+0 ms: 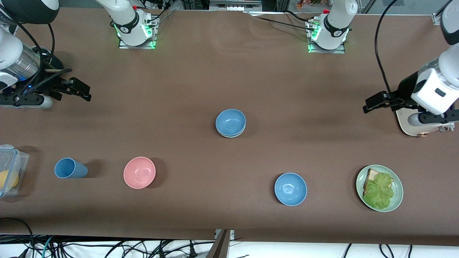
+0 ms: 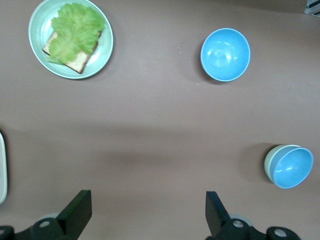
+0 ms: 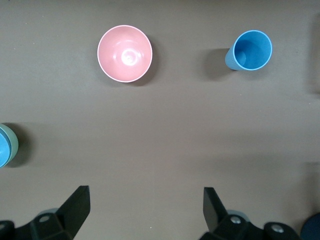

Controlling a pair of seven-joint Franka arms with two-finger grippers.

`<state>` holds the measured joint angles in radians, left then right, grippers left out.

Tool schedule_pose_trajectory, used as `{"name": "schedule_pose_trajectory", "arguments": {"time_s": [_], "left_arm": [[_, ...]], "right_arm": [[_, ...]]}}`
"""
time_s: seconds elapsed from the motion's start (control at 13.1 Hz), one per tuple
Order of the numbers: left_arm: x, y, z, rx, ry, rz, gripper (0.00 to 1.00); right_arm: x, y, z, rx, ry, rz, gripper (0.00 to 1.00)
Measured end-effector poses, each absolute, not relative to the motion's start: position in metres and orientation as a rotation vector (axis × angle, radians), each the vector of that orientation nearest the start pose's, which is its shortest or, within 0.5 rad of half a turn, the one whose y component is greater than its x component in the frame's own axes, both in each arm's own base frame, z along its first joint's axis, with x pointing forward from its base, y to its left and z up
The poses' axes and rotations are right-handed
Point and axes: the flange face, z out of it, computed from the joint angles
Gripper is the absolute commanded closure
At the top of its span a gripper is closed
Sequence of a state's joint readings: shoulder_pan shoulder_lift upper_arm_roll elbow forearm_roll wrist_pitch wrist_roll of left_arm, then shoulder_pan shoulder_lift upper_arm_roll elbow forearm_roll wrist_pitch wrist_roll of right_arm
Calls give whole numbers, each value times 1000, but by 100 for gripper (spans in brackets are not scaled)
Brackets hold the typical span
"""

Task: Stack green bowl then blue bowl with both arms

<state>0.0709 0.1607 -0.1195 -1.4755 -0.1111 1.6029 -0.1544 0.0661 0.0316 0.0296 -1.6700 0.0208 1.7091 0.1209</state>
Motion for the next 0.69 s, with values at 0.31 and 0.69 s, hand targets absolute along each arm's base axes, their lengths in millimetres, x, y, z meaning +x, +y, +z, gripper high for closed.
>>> {"name": "schedule_pose_trajectory", "arguments": {"time_s": [0.31,0.69], "left_arm": [[604,-3,578,-3255,-56,66,0],[604,1,574,-3249,-27,77,0]], "right_arm": [[570,56,572,-3119,44,-8,0],[570,59,572,-3097,48,-11,0]]}}
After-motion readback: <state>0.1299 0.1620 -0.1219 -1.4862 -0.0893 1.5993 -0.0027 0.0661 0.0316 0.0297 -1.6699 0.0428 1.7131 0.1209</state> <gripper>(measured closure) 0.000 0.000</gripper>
